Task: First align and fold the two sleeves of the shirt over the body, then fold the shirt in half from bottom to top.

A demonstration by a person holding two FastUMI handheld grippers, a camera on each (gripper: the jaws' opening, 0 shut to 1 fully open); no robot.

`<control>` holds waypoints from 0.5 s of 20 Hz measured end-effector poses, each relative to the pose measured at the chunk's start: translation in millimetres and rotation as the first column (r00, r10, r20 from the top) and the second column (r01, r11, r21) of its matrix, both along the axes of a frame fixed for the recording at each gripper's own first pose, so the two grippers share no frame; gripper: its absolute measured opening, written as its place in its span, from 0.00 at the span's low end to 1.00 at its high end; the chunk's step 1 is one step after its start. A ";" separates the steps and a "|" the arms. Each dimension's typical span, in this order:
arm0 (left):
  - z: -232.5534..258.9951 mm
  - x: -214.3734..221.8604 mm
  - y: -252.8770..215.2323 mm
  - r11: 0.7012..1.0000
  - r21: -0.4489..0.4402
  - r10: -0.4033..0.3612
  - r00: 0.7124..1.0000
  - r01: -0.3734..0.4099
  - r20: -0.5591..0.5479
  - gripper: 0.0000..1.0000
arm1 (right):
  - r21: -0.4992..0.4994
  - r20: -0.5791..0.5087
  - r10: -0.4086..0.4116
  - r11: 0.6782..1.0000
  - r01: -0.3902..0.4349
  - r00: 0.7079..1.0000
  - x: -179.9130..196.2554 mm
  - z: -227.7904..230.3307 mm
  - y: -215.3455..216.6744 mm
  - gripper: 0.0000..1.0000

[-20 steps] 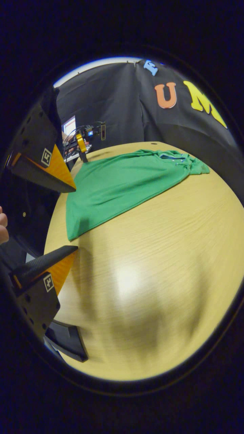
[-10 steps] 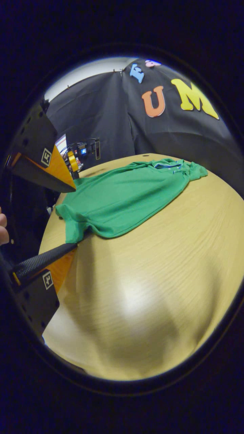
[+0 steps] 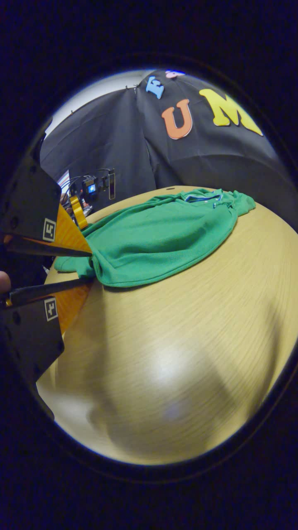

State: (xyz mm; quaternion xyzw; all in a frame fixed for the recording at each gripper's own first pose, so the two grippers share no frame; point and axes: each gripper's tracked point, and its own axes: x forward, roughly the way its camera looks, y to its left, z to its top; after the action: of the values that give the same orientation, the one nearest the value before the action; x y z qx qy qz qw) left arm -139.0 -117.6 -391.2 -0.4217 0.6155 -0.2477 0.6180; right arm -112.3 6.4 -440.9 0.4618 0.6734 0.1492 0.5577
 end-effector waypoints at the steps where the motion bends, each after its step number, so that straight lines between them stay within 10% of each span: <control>1: -0.1 -0.5 -0.5 1.000 0.003 0.003 1.000 -0.003 -0.003 0.30 | 0.000 -0.001 -0.008 1.000 0.008 1.000 3.2 -0.2 2.6 0.27; 10: -2.1 1.3 -2.4 1.000 0.002 -0.007 1.000 0.007 -0.009 0.18 | -0.027 -0.064 -0.125 0.992 0.123 0.990 31.9 -2.1 14.2 0.37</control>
State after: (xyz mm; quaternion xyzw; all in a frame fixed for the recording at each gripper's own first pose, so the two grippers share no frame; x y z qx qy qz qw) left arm -137.8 -120.1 -393.3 -0.4200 0.6200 -0.2475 0.6148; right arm -80.3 20.6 -443.0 0.5010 0.6630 0.0914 0.5488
